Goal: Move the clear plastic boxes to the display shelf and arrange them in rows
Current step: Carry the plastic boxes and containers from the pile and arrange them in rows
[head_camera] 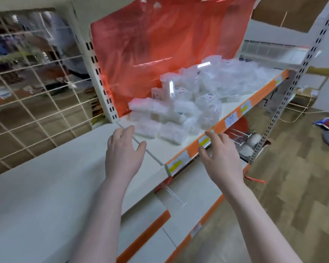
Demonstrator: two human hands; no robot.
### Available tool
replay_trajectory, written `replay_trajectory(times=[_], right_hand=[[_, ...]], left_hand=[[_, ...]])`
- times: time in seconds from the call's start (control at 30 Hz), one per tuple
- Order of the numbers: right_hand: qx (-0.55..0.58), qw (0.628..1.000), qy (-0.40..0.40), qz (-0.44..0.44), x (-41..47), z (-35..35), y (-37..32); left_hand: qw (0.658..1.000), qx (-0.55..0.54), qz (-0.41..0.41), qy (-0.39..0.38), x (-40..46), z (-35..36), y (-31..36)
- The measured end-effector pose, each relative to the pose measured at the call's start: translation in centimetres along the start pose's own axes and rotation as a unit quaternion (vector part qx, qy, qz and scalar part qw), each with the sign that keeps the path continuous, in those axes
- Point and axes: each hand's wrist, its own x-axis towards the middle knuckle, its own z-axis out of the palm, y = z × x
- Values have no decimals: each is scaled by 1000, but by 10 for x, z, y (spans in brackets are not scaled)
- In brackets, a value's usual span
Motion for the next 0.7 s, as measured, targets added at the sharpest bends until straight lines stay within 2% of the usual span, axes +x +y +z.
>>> replay_trajectory(times=[0.27, 0.5, 0.7], right_hand=[[12, 1000, -6, 3, 72, 18, 19], [52, 996, -26, -71, 123, 23, 34], [86, 986, -43, -135, 163, 15, 88]], left_hand=[[1000, 5, 13, 3, 58, 26, 23], [998, 13, -43, 50, 71, 37, 39], [988, 38, -128, 73, 68, 70, 78]])
